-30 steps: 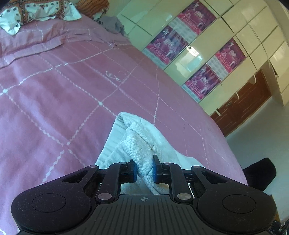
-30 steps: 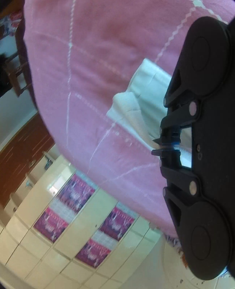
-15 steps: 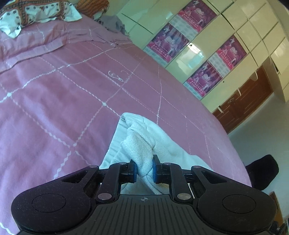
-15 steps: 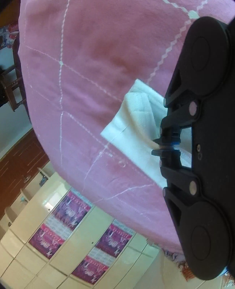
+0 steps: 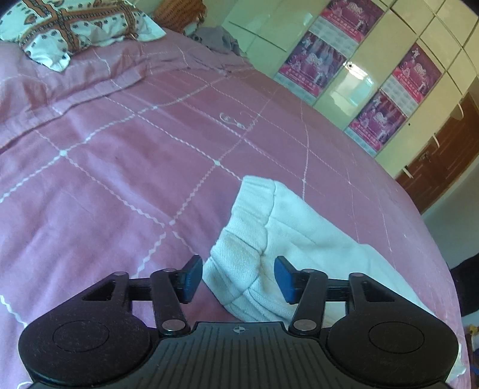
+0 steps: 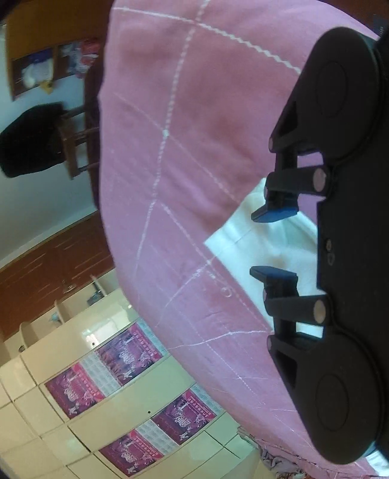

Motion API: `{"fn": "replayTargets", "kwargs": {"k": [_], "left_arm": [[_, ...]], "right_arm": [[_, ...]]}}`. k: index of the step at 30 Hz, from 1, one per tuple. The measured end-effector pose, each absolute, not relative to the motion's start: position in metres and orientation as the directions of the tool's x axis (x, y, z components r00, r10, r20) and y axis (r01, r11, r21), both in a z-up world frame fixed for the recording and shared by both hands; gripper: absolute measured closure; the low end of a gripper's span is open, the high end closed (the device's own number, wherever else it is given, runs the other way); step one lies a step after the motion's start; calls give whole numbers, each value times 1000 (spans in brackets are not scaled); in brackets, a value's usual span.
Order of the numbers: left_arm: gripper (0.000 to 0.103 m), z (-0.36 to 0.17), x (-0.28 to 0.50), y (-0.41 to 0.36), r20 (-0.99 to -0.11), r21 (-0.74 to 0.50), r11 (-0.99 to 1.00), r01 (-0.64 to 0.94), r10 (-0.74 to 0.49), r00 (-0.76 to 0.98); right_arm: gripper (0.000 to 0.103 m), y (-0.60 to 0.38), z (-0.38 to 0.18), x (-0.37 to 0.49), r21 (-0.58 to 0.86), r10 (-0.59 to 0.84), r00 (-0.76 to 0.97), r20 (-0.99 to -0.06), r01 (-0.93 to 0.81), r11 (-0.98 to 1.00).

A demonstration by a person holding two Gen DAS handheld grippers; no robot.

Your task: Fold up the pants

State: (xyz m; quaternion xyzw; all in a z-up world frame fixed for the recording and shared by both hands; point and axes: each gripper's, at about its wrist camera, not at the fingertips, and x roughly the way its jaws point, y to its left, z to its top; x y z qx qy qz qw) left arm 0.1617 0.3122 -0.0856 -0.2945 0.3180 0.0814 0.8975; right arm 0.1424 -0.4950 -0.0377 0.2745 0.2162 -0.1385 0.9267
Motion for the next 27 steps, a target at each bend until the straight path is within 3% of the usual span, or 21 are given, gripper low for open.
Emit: {"fn": "replayTargets", "kwargs": {"k": [3,7,11,14,15,17,21,27], "left_arm": [[49,-83,165,312,-604,-492,796,-354,-20,796],[49,-91,175,305,-659,-443,777,-447,56,750],[49,-96,172,295,-648,-450,747,-489,104,755],[49,-103,174,293,-655,-448,727,-520,129,745],[52,-107,174,294,-653,-463,716,-522,122,747],[71,-115,171,295,-637,-513,686,-516,99,765],[75,-120,165,286,-613,-519,675,-525,134,779],[71,-119,171,285,-610,-509,683,-525,144,779]], "right_arm": [[70,-468,-18,173,446,-3,898,-441,221,867],[69,-393,-4,243,450,277,854,-441,-56,891],[50,-299,-9,315,445,508,727,-462,-306,842],[49,-236,-21,363,469,630,605,-488,-427,773],[49,-219,-26,376,483,654,568,-500,-444,755],[50,-189,-35,402,514,693,499,-521,-465,721],[55,-151,-56,438,583,758,375,-533,-486,651],[57,-115,-78,455,581,775,215,-595,-552,598]]}}
